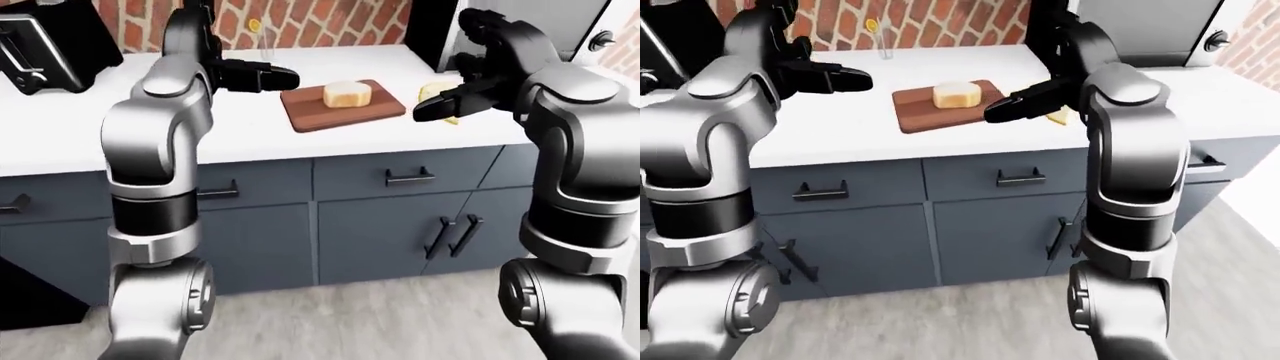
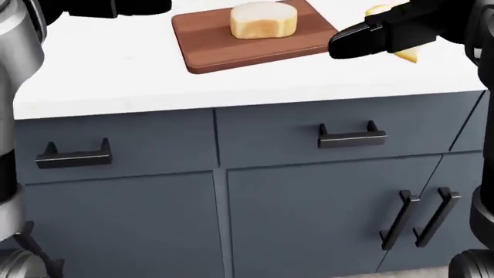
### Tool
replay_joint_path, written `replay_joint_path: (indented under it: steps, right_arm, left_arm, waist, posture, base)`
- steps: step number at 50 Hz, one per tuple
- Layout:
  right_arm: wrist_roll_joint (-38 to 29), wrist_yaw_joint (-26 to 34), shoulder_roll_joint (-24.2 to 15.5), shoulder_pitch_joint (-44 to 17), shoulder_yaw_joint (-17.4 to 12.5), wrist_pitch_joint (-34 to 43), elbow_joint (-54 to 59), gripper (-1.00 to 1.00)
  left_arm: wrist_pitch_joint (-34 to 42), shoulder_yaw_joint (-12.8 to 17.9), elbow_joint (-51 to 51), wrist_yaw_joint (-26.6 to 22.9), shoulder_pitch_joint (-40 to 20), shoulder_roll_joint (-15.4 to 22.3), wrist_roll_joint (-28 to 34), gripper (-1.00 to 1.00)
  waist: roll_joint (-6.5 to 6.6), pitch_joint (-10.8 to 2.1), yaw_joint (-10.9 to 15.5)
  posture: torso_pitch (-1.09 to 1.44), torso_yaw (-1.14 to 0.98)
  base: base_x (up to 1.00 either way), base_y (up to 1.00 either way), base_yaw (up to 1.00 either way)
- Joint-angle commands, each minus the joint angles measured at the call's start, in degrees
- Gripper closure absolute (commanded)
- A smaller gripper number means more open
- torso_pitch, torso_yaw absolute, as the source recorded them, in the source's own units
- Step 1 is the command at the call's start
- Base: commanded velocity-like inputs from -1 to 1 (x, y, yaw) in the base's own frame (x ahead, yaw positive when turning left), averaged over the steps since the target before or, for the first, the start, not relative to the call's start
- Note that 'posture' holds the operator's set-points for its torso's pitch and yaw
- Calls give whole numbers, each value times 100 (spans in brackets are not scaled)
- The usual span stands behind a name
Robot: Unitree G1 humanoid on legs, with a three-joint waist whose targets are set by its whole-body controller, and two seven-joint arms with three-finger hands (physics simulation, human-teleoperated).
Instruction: Pick up the wedge of cheese and place it on the slice of bread to prepare a simple cheese on bread dish.
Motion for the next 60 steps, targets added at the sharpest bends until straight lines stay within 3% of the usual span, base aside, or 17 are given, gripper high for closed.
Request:
replay_joint_path:
  steps: [1, 7, 10, 11, 12, 21, 25, 26, 28, 34, 39, 49, 51, 53, 54, 55, 60]
  right_arm:
    - [-7, 11, -38, -302, 2, -220, -235, -100]
    - [-23, 33, -34, -258, -19, -227, -251, -100]
    - [-30, 51, -44, -232, -31, -200, -299, -100]
    - [-34, 54, -45, -236, -29, -192, -302, -100]
    - [-36, 57, -47, -245, -27, -188, -297, -100]
    - [-53, 60, -24, -216, -24, -224, -272, -100]
    - [-61, 65, -16, -218, -16, -227, -257, -100]
    - [-63, 69, -20, -235, -12, -220, -249, -100]
    - [-73, 72, -15, -267, 4, -210, -235, -100]
    - [-94, 85, -5, -247, -1, -231, -222, -100]
    - [-99, 102, -12, -241, -15, -226, -232, -100]
    - [-123, 115, 2, -297, 26, -255, -137, -100]
    - [-131, 127, -4, -322, 29, -244, -127, -100]
    - [-141, 135, -2, -330, 32, -250, -114, -100]
    - [-146, 139, -2, -340, 34, -243, -112, -100]
    - [-151, 145, -5, -351, 36, -238, -107, -100]
    - [-172, 161, -2, -319, 22, -235, -140, -100]
  left_arm:
    - [-230, 149, -229, 41, -262, 138, 79, -100]
    - [-229, 143, -224, 38, -272, 122, 98, -100]
    - [-234, 135, -238, 38, -245, 108, 111, -100]
    - [-213, 139, -251, 37, -260, 110, 112, -100]
    - [-199, 139, -260, 36, -269, 111, 113, -100]
    - [-179, 148, -314, 46, -240, 89, 113, -100]
    - [-210, 149, -293, 39, -223, 94, 116, -100]
    - [-211, 149, -292, 37, -221, 97, 117, -100]
    - [-205, 156, -295, 37, -230, 100, 113, -100]
    - [-229, 150, -289, 33, -199, 97, 116, -100]
    - [-184, 133, -332, 43, -222, 77, 121, -100]
    - [-188, 133, -304, 22, -266, 85, 146, -100]
    - [-179, 131, -311, 20, -274, 88, 148, -100]
    - [-167, 129, -309, 16, -296, 88, 149, -100]
    - [-160, 129, -311, 16, -306, 87, 148, -100]
    - [-150, 128, -327, 16, -305, 85, 148, -100]
    - [-170, 130, -345, 21, -254, 71, 151, -100]
  waist:
    - [-43, -258, 65]
    - [285, -157, 50]
    - [792, -283, -3]
    - [509, -217, 34]
    - [646, -229, 1]
    - [236, -214, 33]
    - [-299, -288, 81]
    - [-18, -229, 66]
    - [-120, -243, 77]
    - [147, -173, 75]
    - [647, -278, -54]
    - [246, -180, 30]
    - [52, -192, 57]
    - [-337, -280, 75]
    - [-37, -200, 52]
    - [-167, -219, 87]
    - [39, -188, 81]
  posture:
    - [0, 0]
    - [0, 0]
    - [0, 0]
    - [0, 0]
    - [0, 0]
    - [0, 0]
    - [0, 0]
    - [0, 0]
    - [0, 0]
    - [0, 0]
    - [0, 0]
    - [0, 0]
    - [0, 0]
    - [0, 0]
    - [0, 0]
    - [0, 0]
    - [0, 0]
  base:
    - [7, 4, 0]
    - [7, 4, 0]
    - [7, 4, 0]
    - [6, 4, 0]
    - [7, 4, 0]
    - [7, 4, 0]
    - [6, 4, 0]
    - [7, 5, 0]
    - [7, 4, 0]
    - [7, 4, 0]
    - [7, 4, 0]
    - [7, 4, 0]
    - [7, 3, 0]
    - [7, 4, 0]
    - [7, 5, 0]
    - [8, 3, 0]
    - [7, 4, 0]
